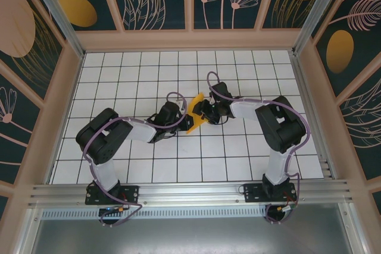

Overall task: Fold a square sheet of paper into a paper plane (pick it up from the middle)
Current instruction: Fourth fold the wing at the center of the table.

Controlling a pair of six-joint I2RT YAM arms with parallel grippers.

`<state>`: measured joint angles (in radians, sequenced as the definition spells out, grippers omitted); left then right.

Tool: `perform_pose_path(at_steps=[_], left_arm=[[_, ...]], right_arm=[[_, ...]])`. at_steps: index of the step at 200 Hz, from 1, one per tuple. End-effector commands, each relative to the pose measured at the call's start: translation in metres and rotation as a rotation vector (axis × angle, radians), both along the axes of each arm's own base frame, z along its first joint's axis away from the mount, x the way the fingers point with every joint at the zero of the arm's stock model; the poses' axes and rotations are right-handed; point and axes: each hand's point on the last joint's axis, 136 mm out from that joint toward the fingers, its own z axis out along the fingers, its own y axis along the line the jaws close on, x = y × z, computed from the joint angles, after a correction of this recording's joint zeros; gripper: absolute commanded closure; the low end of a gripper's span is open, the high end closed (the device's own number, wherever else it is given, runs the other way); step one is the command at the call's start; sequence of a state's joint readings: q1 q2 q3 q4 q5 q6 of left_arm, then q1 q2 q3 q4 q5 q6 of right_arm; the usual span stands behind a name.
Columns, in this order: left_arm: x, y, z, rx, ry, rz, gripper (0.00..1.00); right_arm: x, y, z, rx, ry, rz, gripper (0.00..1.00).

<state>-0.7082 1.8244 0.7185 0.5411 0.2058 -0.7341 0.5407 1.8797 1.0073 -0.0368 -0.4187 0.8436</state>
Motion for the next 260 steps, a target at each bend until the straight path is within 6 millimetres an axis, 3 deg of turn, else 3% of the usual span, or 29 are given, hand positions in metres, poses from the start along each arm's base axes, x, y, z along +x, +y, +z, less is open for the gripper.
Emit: perform_pose_path(at_steps=[1,47,55,109,180,206,260], left_arm=[[0.000,-0.003,0.011,-0.020,-0.016,-0.030,0.84],[-0.001,0.008,0.033,-0.074,-0.048,-0.017,0.81],[0.003,0.011,0.047,-0.092,-0.078,-0.002,0.81],[0.017,0.018,0.051,-0.115,-0.087,0.051,0.84],[-0.011,0.019,0.071,-0.209,-0.172,-0.053,0.61],[-0.007,0.025,0.060,-0.171,-0.174,-0.021,0.59],[0.006,0.008,0.035,-0.151,-0.141,-0.059,0.58]], right_arm=[[-0.030,-0.051,-0.083,-0.284,0.149,-0.053,0.47],[-0.032,-0.055,-0.091,-0.317,0.174,-0.062,0.51],[-0.032,-0.056,-0.091,-0.320,0.176,-0.063,0.52],[-0.032,-0.057,-0.093,-0.329,0.183,-0.073,0.53],[-0.034,-0.057,-0.092,-0.322,0.186,-0.069,0.53],[-0.034,-0.056,-0.091,-0.318,0.183,-0.068,0.53],[-0.034,-0.055,-0.089,-0.311,0.180,-0.067,0.53]])
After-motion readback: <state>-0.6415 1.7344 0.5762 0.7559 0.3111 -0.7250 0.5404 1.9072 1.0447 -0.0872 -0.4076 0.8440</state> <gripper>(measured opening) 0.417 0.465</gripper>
